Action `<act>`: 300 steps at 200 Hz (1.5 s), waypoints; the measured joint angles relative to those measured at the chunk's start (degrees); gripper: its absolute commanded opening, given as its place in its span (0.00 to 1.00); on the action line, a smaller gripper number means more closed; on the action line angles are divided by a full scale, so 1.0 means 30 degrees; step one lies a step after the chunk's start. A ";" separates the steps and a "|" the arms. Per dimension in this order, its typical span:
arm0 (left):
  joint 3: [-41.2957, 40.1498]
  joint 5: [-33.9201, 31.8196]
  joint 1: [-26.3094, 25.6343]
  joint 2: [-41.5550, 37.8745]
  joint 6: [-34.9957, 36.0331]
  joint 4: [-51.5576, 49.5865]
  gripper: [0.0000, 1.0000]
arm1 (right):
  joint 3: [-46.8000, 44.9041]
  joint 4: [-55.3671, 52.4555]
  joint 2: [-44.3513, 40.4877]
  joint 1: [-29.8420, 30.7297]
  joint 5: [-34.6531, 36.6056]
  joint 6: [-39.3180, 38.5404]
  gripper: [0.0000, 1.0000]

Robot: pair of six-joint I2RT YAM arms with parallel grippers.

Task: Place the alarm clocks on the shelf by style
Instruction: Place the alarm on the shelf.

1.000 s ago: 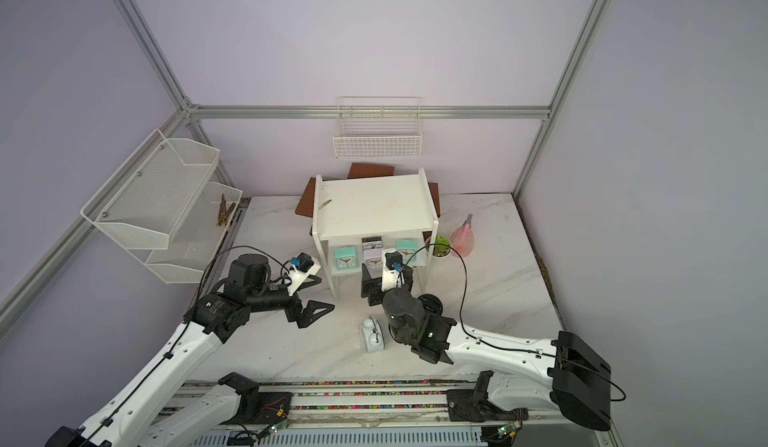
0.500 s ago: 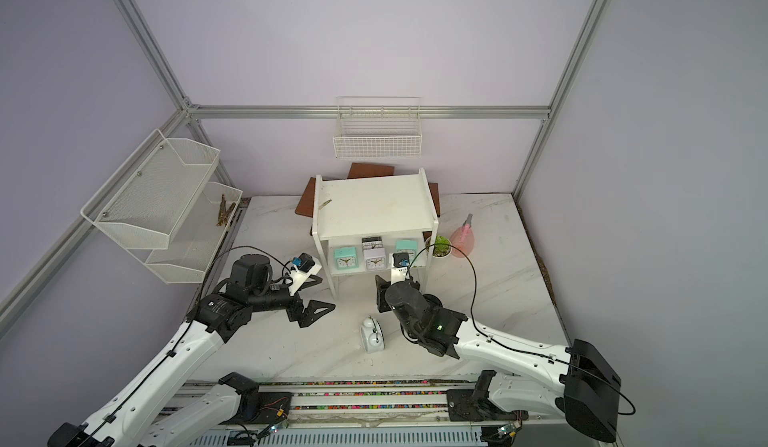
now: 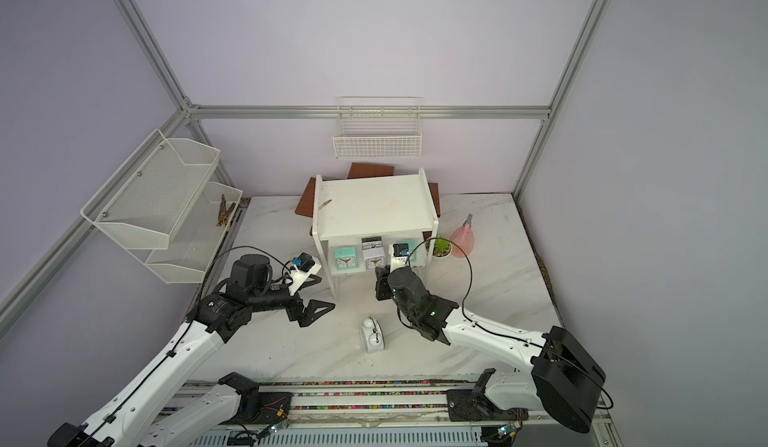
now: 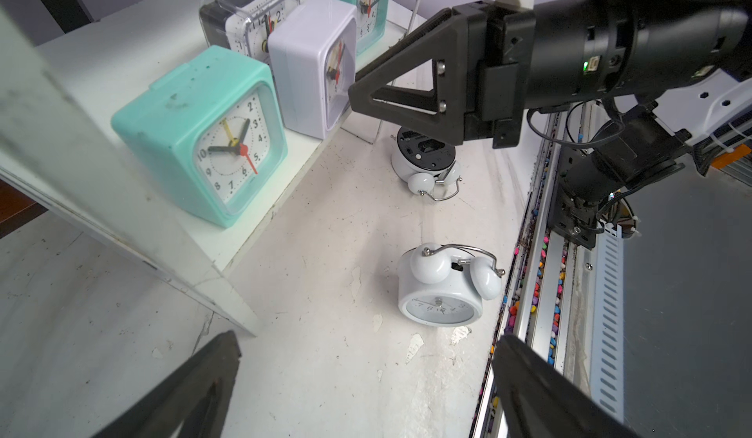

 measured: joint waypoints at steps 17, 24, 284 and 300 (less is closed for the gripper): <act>-0.0087 -0.0015 0.0000 -0.0022 0.0000 0.0007 1.00 | 0.0000 0.0277 0.0255 -0.0080 -0.0109 0.0051 0.31; -0.0138 -0.0022 0.0000 -0.0029 0.0000 0.0007 1.00 | 0.0000 0.0415 0.0313 -0.0102 -0.0146 0.0066 0.31; -0.0248 -0.0153 0.0000 -0.0211 0.0007 0.0000 1.00 | -0.0095 0.2135 0.0933 -0.0131 -0.2171 0.1348 0.26; -0.0248 -0.0131 0.0000 -0.0211 0.0036 0.0000 1.00 | -0.0204 0.1610 0.0087 -0.0102 -0.2346 0.1355 0.28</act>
